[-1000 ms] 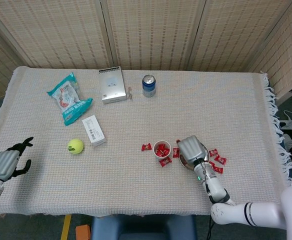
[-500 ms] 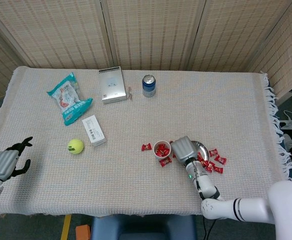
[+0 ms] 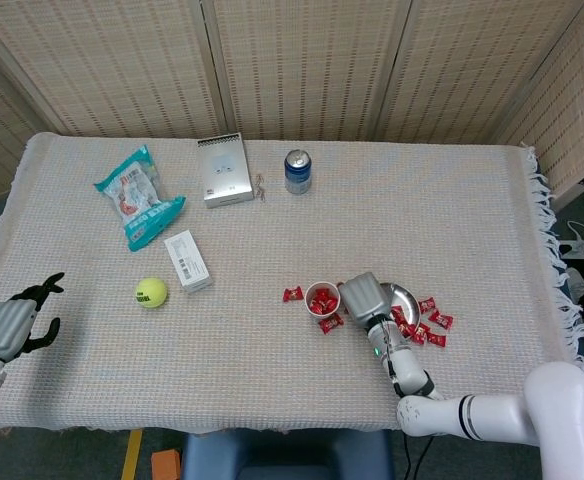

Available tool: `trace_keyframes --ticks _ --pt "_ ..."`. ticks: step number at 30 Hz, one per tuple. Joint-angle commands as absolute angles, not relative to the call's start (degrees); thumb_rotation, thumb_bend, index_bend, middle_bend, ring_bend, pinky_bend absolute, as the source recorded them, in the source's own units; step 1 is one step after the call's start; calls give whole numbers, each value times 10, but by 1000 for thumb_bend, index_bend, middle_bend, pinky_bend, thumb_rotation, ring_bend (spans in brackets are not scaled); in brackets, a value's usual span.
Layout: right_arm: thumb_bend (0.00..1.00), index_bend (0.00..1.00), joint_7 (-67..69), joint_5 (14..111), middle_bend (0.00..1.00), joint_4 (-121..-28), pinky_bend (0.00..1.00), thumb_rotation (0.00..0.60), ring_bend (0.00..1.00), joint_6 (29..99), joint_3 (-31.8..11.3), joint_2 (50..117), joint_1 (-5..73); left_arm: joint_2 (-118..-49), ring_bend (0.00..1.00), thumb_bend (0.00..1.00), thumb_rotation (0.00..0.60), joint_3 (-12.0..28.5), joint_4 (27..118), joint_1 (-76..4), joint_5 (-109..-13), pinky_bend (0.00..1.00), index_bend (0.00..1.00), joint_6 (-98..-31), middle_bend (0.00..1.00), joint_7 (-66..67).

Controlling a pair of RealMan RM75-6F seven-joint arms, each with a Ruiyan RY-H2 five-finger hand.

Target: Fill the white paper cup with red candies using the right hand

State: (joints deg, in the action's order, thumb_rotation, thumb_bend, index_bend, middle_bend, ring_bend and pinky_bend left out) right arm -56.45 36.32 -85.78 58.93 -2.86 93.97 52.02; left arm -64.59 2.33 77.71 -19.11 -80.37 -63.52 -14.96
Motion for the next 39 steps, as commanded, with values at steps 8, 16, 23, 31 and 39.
trace_keyframes --ticks 8,16,23,31,39 --pt "213 503 -568 362 887 -853 1000 600 866 594 -25 943 521 -646 177 536 600 23 778 -191 -805 302 29 -636 204 -147" --pt "214 544 -559 376 887 -869 1000 600 867 606 -24 932 516 -646 176 534 600 23 778 -190 -805 302 22 -637 203 -147" --pt "214 544 -525 435 887 -946 1000 600 867 656 -27 878 492 -647 177 535 600 23 779 -190 -803 303 20 -636 203 -146" --pt "213 544 -479 483 887 -1016 1000 600 867 673 -50 830 479 -647 177 535 600 23 781 -191 -803 304 21 -635 203 -142" --pt "214 538 -482 461 887 -993 1000 600 866 639 -83 862 512 -646 177 535 600 23 781 -190 -803 304 21 -636 204 -145"
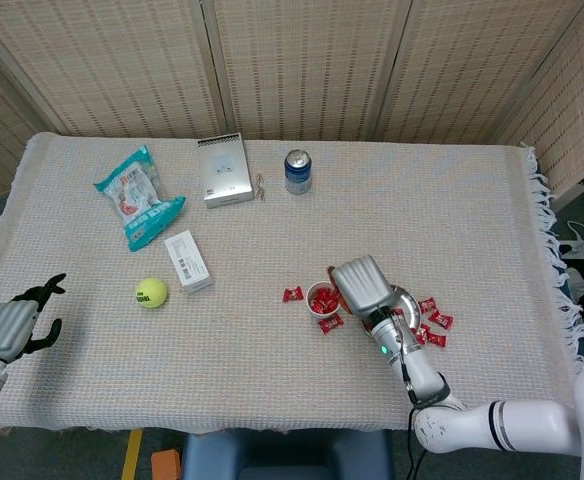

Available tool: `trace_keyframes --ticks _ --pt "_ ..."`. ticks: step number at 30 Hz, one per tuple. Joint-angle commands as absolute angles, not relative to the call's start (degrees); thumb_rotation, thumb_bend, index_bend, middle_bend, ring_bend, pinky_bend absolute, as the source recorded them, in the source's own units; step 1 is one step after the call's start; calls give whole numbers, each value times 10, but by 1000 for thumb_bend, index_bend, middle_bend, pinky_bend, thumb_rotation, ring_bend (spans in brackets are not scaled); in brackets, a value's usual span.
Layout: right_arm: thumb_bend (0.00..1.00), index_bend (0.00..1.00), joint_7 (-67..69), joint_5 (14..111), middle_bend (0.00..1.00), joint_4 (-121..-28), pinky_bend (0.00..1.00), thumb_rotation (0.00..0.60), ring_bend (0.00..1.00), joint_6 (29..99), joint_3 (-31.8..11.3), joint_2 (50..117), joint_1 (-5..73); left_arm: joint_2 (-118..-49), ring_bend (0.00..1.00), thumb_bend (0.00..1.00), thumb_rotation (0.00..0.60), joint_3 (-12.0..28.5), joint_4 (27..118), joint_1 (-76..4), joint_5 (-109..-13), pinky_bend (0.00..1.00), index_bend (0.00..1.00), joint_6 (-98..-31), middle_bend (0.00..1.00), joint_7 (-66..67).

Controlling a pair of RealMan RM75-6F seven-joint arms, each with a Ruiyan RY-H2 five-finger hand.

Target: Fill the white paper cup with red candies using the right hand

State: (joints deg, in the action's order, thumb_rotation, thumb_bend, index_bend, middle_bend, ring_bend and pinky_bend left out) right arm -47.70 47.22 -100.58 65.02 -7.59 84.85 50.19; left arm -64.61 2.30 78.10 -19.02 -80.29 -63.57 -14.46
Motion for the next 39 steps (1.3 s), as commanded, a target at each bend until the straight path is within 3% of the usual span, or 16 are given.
trace_keyframes --ticks 1,9,20,24,25,32,39 --pt "214 527 -485 456 887 -987 1000 600 866 636 -83 868 515 -645 177 535 600 23 781 -190 -803 305 21 -636 204 -146" --pt "213 320 -501 444 887 -988 1000 600 859 638 -71 872 519 -645 177 535 600 24 778 -190 -803 304 21 -635 203 -151" --pt "213 335 -442 481 887 -1020 1000 600 857 657 -41 818 470 -647 178 535 600 24 780 -189 -802 305 21 -636 203 -144" --pt "204 29 -411 460 887 -1008 1000 600 822 609 -33 805 465 -649 177 534 600 23 780 -192 -802 305 21 -632 204 -138" --pt "189 2 -404 460 887 -1003 1000 600 815 596 -36 805 469 -650 177 534 600 23 781 -192 -801 305 21 -632 204 -136" --pt "119 0 -422 424 886 -980 1000 600 803 547 -51 831 511 -650 178 535 600 25 781 -191 -798 305 21 -633 204 -134" --pt "114 3 -446 385 885 -974 1000 600 802 540 -60 857 544 -646 177 534 600 24 779 -190 -803 305 21 -637 204 -149"
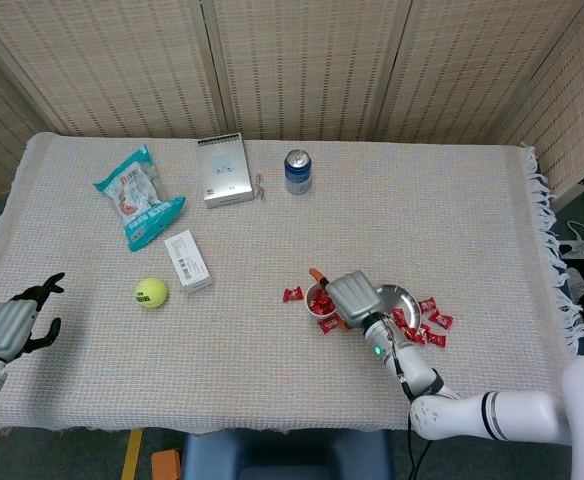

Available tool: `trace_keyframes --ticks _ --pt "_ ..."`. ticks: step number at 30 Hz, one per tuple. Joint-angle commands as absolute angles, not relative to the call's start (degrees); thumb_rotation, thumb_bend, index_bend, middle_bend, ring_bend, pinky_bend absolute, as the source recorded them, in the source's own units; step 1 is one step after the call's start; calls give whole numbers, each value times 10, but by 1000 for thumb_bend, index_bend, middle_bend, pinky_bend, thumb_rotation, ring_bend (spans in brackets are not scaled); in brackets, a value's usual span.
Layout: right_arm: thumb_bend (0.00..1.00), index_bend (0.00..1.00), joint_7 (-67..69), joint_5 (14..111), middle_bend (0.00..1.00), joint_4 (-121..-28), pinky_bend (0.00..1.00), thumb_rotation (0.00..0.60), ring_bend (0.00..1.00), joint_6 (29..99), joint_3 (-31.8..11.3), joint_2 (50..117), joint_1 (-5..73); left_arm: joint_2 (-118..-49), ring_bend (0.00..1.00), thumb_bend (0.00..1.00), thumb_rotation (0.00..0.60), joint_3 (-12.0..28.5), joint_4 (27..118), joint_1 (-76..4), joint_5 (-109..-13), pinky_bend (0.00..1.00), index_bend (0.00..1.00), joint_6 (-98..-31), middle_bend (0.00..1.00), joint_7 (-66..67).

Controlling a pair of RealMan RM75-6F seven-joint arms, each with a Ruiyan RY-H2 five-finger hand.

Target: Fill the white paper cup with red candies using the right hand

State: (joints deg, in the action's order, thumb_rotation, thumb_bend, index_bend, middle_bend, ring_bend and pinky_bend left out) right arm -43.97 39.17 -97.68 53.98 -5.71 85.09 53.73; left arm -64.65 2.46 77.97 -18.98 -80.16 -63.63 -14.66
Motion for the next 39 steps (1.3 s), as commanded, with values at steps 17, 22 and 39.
trace_keyframes --ticks 17,22,39 --pt "117 498 -456 379 886 -968 1000 600 815 583 -54 868 557 -646 178 534 600 23 776 -190 -806 305 18 -638 204 -154" --pt "122 549 -455 383 886 -969 1000 600 823 586 -52 868 556 -646 177 534 600 23 777 -190 -806 305 18 -637 204 -153" --pt "123 536 -454 323 885 -929 1000 600 825 595 -90 855 566 -647 178 535 600 23 776 -192 -804 305 18 -633 203 -150"
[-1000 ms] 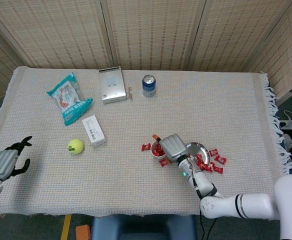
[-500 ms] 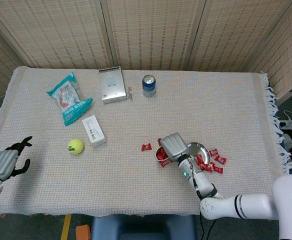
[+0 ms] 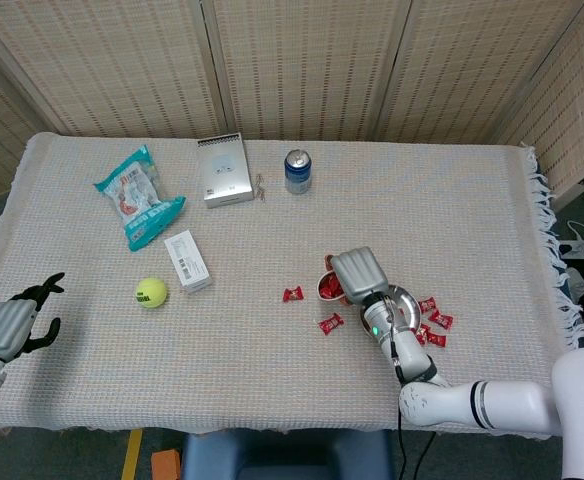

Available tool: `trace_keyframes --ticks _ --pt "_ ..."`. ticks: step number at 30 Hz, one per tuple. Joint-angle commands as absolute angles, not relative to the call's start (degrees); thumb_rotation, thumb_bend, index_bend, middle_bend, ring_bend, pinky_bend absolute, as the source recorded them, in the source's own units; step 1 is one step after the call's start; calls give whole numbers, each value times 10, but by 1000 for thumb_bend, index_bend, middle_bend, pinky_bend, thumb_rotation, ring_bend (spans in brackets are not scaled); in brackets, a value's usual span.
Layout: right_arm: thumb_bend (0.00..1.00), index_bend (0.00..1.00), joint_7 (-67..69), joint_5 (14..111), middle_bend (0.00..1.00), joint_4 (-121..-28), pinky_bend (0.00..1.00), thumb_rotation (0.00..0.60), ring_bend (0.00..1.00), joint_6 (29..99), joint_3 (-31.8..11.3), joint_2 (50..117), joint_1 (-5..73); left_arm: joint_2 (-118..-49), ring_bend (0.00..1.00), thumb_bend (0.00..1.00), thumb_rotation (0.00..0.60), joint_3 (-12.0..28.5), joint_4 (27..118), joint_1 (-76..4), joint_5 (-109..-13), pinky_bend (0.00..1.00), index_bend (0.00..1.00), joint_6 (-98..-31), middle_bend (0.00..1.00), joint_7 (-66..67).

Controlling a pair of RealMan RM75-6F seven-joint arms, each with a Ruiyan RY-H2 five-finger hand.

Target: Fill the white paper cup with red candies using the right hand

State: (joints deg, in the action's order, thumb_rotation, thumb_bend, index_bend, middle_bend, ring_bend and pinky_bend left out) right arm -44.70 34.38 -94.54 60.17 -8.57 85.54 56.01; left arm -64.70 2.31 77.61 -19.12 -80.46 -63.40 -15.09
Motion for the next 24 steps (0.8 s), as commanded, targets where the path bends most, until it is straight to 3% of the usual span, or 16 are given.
trace_keyframes --ticks 1,14,20,24 --pt "123 536 -455 314 886 -922 1000 600 825 591 -92 857 568 -648 178 535 600 23 776 -192 -804 305 18 -632 203 -150" --pt "126 487 -458 215 885 -888 1000 600 814 524 -105 851 604 -648 178 547 600 25 774 -192 -799 306 21 -630 204 -150" --pt "127 153 -473 191 853 -906 1000 600 783 535 -93 840 615 -648 179 557 600 24 775 -192 -800 307 25 -631 205 -149" --pt "127 19 -476 183 840 -914 1000 600 772 535 -86 832 620 -649 179 557 600 24 775 -192 -799 306 25 -630 205 -147"
